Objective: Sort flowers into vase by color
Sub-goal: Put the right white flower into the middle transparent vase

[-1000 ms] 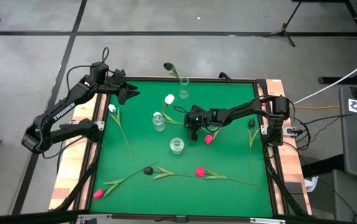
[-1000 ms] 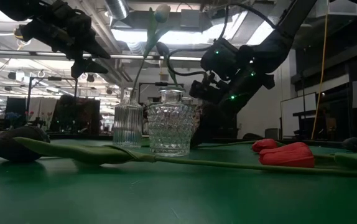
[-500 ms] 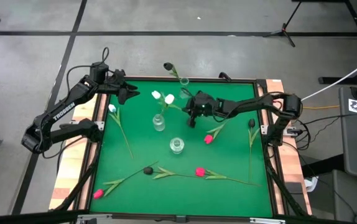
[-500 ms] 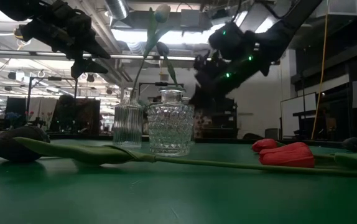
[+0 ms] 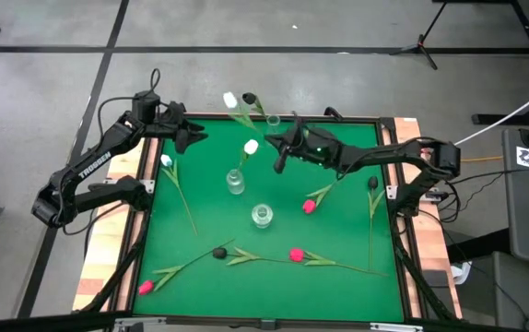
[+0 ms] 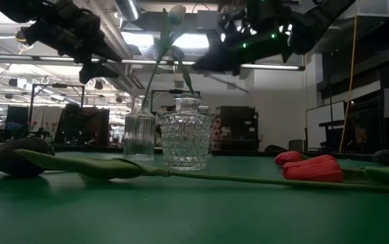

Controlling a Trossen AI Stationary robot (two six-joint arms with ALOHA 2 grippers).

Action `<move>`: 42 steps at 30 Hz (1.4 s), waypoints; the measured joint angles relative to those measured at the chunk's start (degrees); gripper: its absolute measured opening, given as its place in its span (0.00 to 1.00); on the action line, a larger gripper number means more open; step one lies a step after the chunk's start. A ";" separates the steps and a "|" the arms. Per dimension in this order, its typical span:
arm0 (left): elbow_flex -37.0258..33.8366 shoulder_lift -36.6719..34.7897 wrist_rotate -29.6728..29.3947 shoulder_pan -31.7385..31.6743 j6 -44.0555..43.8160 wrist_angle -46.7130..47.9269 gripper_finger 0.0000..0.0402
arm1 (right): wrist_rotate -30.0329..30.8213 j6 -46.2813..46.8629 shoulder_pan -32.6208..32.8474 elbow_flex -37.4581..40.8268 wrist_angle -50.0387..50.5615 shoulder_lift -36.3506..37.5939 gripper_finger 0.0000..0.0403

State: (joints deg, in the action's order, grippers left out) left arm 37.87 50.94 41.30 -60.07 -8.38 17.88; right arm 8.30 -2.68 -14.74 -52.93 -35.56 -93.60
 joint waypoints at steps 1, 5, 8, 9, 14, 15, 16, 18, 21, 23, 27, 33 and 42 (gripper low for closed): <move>0.00 0.00 0.02 0.00 -0.42 -0.35 0.62 | 0.22 -0.76 0.00 0.00 -1.77 0.38 0.00; 0.00 0.00 0.00 0.04 -0.71 -0.80 0.62 | 0.28 -3.35 0.09 0.00 -10.14 1.82 0.00; 0.00 0.00 0.00 0.04 -0.71 -0.82 0.62 | 0.18 -7.05 0.12 0.00 -17.03 2.76 0.00; 0.00 0.00 0.00 0.04 -0.74 -0.84 0.62 | -0.22 -8.44 0.15 0.00 -19.79 2.99 0.00; 0.00 0.00 0.02 0.04 -0.85 -0.99 0.62 | -5.53 -11.56 0.15 -0.02 -34.77 3.15 0.00; 0.00 0.00 0.02 0.04 -1.04 -1.00 0.62 | -6.65 -11.56 0.23 -0.02 -36.98 3.14 0.00; 0.00 0.00 0.02 0.07 -1.46 -1.04 0.62 | -7.98 -11.66 0.71 -0.02 -38.93 3.14 0.00; 0.00 0.00 0.58 0.04 -2.06 -1.68 0.62 | -10.04 -13.01 1.93 -0.02 -42.01 3.15 0.00; 0.00 -0.02 2.14 0.07 -3.37 -4.46 0.62 | -12.06 -15.32 5.26 -0.02 -44.47 3.14 0.00; 0.00 -0.02 2.81 0.07 -4.84 -6.80 0.62 | -13.21 -16.61 7.54 -0.02 -44.53 3.14 0.00; 0.00 -0.02 3.76 0.09 -8.13 -11.85 0.62 | -13.92 -20.02 11.61 -0.07 -46.15 2.68 0.00; 0.00 -0.02 5.20 0.15 -12.88 -19.13 0.62 | -13.89 -21.34 14.13 -0.11 -54.55 -0.75 0.00; 0.00 -0.02 5.25 1.64 -16.06 -23.46 0.62 | -16.15 -20.83 15.54 -10.27 -54.52 -11.39 0.00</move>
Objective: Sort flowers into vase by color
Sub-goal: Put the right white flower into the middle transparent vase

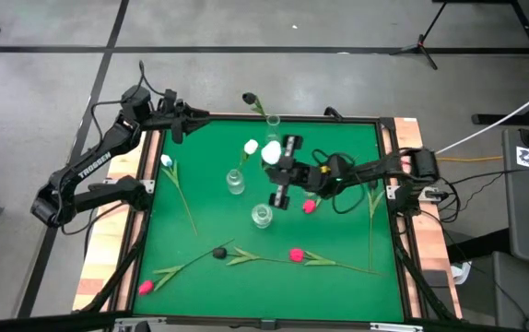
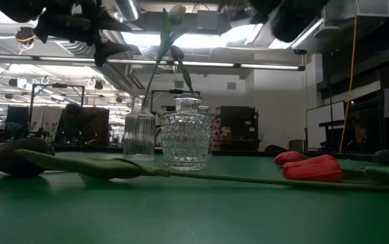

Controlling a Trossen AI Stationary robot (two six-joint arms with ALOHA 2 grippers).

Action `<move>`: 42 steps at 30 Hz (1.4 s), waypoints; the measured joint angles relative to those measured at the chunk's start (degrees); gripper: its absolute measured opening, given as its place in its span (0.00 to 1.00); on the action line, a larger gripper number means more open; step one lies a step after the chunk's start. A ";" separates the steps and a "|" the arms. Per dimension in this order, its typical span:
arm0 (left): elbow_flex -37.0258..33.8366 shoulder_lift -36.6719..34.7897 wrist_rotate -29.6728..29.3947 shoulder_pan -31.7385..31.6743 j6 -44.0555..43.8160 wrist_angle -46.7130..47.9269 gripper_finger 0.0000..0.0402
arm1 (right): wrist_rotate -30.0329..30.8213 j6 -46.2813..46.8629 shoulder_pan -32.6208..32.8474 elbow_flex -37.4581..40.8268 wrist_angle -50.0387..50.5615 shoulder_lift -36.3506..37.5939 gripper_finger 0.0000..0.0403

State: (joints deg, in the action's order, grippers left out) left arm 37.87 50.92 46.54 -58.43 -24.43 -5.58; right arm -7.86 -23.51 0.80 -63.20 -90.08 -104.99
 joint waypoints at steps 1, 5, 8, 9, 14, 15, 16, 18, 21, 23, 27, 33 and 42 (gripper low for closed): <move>0.00 0.00 0.00 0.41 -0.38 -0.08 0.62 | -0.55 0.81 -0.07 -1.55 0.19 -1.55 0.00; 0.00 0.00 -0.01 1.62 -0.52 0.01 0.62 | -3.85 4.74 -1.35 -9.19 0.13 -8.44 0.00; 0.00 -0.02 -0.09 2.21 0.53 0.14 0.62 | -6.73 8.52 -2.52 -14.89 0.22 -13.23 0.00; 0.00 -0.02 -0.29 2.34 0.83 0.10 0.62 | -7.79 9.66 -2.93 -16.59 0.19 -14.67 0.00; 0.00 -0.02 -0.66 2.30 1.84 0.08 0.62 | -9.78 15.68 -4.81 -21.82 0.12 -20.19 0.00; 0.00 -0.02 -0.69 2.23 1.84 0.08 0.62 | -9.80 16.19 -5.18 -21.89 0.24 -20.63 0.00; 0.00 -0.02 -0.69 2.22 1.87 0.00 0.62 | -9.77 16.42 -5.44 -21.92 0.24 -21.00 0.00; 0.00 -0.02 -0.72 2.21 2.20 -0.11 0.62 | -9.74 16.14 -5.53 -21.74 0.06 -21.29 0.00; 0.00 -0.02 -0.85 2.21 2.90 -0.09 0.62 | -10.00 15.52 -5.79 -20.47 0.06 -21.31 0.00; 0.00 -0.02 -1.53 2.21 3.37 -0.07 0.62 | -10.51 15.29 -6.08 -19.49 0.07 -21.32 0.00; 0.00 -0.01 -2.52 2.21 3.79 -0.08 0.62 | -10.84 14.58 -7.14 -18.64 0.09 -21.37 0.00; 0.00 0.00 -4.17 2.21 4.90 -0.06 0.62 | -16.45 17.39 -6.58 -21.26 0.08 -19.93 0.00; 0.00 0.00 -4.42 2.21 3.62 0.20 0.62 | -25.68 30.81 -4.42 -24.08 -0.14 -19.10 0.00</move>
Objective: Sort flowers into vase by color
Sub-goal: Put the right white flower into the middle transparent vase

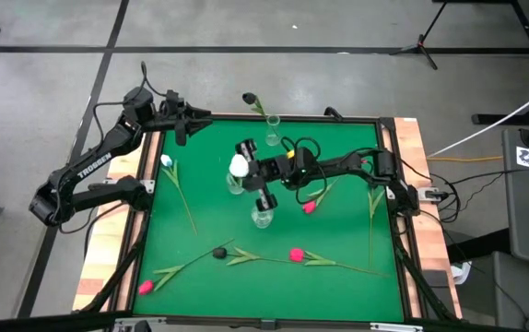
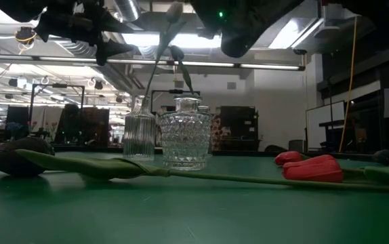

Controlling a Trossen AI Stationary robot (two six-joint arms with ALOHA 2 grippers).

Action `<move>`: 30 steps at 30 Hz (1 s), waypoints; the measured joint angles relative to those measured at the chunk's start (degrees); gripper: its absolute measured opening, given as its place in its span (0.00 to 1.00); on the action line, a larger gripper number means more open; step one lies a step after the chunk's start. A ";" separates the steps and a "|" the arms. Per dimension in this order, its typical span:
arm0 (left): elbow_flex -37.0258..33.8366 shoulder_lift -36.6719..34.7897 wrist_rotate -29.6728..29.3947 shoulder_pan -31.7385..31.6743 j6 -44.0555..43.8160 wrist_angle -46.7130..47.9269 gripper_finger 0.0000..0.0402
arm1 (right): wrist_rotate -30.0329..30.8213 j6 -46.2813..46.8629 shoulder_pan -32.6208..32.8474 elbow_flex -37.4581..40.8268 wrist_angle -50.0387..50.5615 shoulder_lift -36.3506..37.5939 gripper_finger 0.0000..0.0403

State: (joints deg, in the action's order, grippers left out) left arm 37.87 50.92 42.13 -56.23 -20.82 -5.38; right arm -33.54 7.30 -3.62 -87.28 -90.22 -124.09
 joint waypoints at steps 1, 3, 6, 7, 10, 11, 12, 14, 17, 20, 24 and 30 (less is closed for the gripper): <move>0.00 0.00 0.00 0.00 -0.08 -0.01 0.62 | 0.03 1.01 0.26 0.95 0.12 -0.01 0.00; 0.00 0.00 0.00 0.00 -0.09 0.01 0.62 | -0.13 3.12 0.33 2.89 0.42 -0.13 0.00; 0.00 0.00 0.00 0.00 -0.13 0.23 0.62 | -0.45 8.26 0.68 6.67 0.06 -0.11 0.00; 0.00 0.00 0.01 0.00 -0.13 0.27 0.62 | -0.42 9.83 0.82 8.11 0.21 -0.12 0.00; 0.00 0.00 0.00 0.00 -0.09 0.26 0.62 | -0.09 13.22 1.49 11.54 0.33 -0.13 0.00; 0.00 0.00 0.01 0.00 -0.09 0.27 0.62 | -0.05 13.60 1.80 12.39 0.18 -0.13 0.00; 0.00 0.00 0.01 0.00 -0.09 0.25 0.62 | -0.02 13.71 2.00 13.31 0.18 -0.13 0.00; 0.00 0.00 0.02 0.00 -0.09 0.25 0.62 | 0.99 14.23 2.53 15.15 0.27 -0.13 0.00; 0.00 0.00 0.01 0.00 0.01 0.27 0.62 | 2.07 15.51 3.06 17.45 0.22 -0.13 0.00; 0.00 0.00 0.00 -0.02 0.16 0.25 0.62 | 4.45 16.77 3.75 19.56 0.27 -0.13 0.00; 0.00 0.00 0.01 0.00 0.81 0.25 0.62 | 7.28 16.75 3.60 20.40 0.25 -0.13 0.00; 0.00 0.00 0.00 -0.02 1.69 0.25 0.62 | 9.49 13.94 0.73 19.43 0.21 -0.13 0.00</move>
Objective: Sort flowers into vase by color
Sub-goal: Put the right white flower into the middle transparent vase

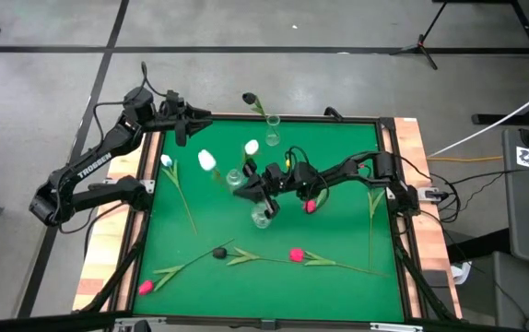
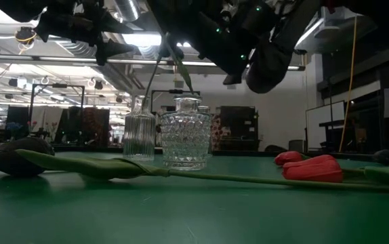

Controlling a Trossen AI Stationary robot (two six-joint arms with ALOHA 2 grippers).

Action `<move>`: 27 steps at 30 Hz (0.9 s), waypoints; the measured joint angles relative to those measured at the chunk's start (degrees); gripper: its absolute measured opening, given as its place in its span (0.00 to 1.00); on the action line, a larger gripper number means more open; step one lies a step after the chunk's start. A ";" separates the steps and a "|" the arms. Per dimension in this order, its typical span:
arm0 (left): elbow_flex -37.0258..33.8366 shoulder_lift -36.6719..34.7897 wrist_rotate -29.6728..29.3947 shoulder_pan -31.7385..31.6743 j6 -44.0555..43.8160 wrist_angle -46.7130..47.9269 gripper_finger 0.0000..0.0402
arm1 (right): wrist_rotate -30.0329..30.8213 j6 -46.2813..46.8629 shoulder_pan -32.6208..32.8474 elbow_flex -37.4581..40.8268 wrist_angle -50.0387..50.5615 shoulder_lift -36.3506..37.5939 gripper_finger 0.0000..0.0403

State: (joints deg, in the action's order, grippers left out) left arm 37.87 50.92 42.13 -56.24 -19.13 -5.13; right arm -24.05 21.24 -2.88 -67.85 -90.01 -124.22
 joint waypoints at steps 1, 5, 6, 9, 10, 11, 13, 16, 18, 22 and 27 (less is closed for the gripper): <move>0.00 0.00 -0.05 0.02 0.02 0.00 0.62 | 0.02 -0.79 -0.63 -0.37 -0.01 0.00 0.00; 0.00 0.00 -0.39 0.00 0.38 -0.01 0.62 | 0.14 -3.61 -2.54 -2.09 0.08 0.00 0.00; 0.00 0.00 -0.42 0.02 0.62 0.00 0.62 | 0.22 -4.40 -2.84 -2.49 0.08 0.00 0.00; 0.00 0.00 -0.45 0.02 1.24 0.00 0.62 | 0.16 -7.08 -3.43 -3.81 0.92 0.00 0.00; 0.00 0.00 -0.59 0.01 1.53 0.00 0.62 | 0.19 -8.37 -3.70 -4.25 1.52 0.00 0.00; 0.00 0.00 -0.69 0.00 1.70 0.00 0.62 | 0.27 -9.58 -3.93 -4.63 2.12 0.00 0.00; 0.00 0.00 -1.07 0.02 1.74 -0.02 0.62 | 1.00 -11.65 -4.07 -5.30 3.64 -0.08 0.00; 0.00 0.00 -1.09 0.01 1.74 0.00 0.62 | 2.74 -14.18 -4.43 -5.78 3.95 -0.44 0.00; 0.00 0.01 -1.09 0.02 1.74 0.05 0.62 | 3.79 -16.61 -4.78 -5.78 4.15 -0.44 0.00; 0.00 0.00 -1.11 0.02 2.40 0.09 0.62 | 3.98 -18.66 -5.86 -5.78 2.69 -0.46 0.00; 0.00 0.01 -1.46 0.00 2.59 0.15 0.62 | 4.55 -18.57 -7.73 -6.09 1.68 -1.31 0.00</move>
State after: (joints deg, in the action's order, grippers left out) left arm 37.87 50.93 40.67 -56.24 -16.53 -4.97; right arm -19.50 2.67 -10.62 -73.94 -88.33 -125.54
